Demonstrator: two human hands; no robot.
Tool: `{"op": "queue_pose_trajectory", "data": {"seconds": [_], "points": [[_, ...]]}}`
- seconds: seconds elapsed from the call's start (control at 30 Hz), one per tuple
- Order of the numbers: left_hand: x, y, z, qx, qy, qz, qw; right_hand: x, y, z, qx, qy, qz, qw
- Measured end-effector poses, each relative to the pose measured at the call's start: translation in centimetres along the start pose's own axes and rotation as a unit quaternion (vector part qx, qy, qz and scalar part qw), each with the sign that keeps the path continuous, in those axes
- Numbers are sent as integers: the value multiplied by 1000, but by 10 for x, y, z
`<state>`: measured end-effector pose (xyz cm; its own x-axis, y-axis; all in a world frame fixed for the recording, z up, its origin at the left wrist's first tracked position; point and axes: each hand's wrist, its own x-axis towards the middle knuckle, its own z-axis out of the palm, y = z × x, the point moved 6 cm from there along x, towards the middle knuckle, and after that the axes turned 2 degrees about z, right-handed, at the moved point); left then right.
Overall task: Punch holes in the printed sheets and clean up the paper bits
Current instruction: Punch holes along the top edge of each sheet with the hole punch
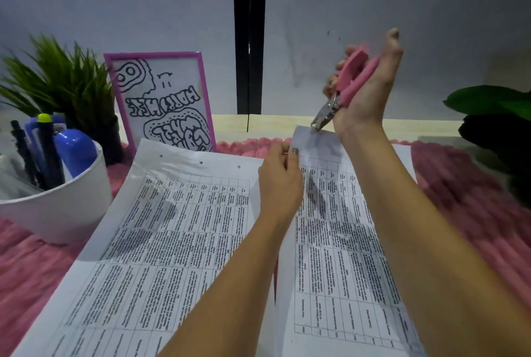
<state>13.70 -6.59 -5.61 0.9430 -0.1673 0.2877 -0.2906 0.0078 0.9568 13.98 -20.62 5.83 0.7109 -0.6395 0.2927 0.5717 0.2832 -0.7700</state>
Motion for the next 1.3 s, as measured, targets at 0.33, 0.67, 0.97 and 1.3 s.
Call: {"op": "queue_pose_trajectory", "data": {"seconds": [0.33, 0.67, 0.97, 1.3], "points": [[0, 0, 1, -3, 6, 5, 1000, -1, 18, -3, -87, 0, 15, 996], [-2, 2, 3, 14, 5, 23, 1000, 0, 20, -13, -76, 38, 24, 996], [-3, 0, 3, 38, 0, 29, 999, -5, 18, -15, -85, 72, 18, 994], [-3, 0, 3, 57, 2, 31, 998, -7, 20, -17, -83, 90, 24, 992]]}}
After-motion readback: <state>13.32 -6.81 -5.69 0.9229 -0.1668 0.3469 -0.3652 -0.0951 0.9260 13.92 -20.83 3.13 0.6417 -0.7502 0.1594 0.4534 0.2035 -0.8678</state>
